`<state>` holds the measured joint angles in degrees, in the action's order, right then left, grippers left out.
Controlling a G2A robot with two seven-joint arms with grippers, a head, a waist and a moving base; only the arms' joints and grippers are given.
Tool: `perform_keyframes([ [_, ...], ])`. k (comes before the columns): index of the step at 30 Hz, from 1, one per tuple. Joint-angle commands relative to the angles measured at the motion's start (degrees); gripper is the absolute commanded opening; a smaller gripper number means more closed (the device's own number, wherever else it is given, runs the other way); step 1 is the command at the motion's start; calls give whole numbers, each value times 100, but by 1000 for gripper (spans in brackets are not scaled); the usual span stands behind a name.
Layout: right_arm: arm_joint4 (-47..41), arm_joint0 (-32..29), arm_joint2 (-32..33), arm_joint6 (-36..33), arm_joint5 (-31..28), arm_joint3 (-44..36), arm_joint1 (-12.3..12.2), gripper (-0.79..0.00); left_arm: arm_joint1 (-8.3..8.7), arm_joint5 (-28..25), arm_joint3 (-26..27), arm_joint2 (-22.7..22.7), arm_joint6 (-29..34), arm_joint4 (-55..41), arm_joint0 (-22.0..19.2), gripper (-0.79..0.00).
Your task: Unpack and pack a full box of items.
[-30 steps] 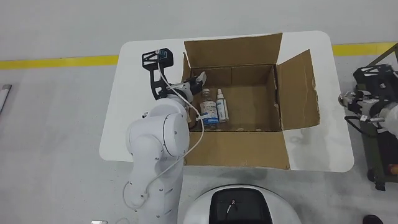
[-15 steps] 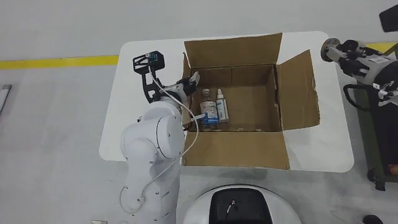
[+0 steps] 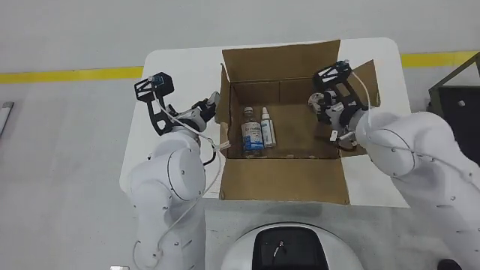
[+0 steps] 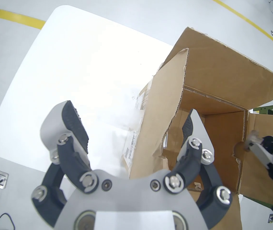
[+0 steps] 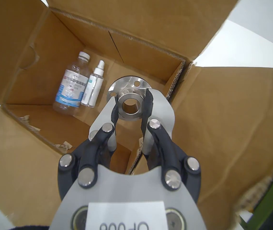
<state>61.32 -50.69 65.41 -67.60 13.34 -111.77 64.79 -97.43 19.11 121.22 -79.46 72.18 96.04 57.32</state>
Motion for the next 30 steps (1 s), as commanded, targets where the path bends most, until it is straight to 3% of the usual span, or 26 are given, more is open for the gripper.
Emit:
perform_keyframes([
  [1, 219, 166, -392, -16, 70, 408, 58, -785, 3, -9, 31, -23, 13, 6, 10, 0],
  [10, 658, 813, -1524, 79, 320, 1879, 386, -785, 13, -33, 123, -96, 56, 47, 38, 0],
  [30, 343, 1356, -2261, 164, 143, 3403, 911, -785, 33, -73, 376, -193, 140, 164, 180, 0],
])
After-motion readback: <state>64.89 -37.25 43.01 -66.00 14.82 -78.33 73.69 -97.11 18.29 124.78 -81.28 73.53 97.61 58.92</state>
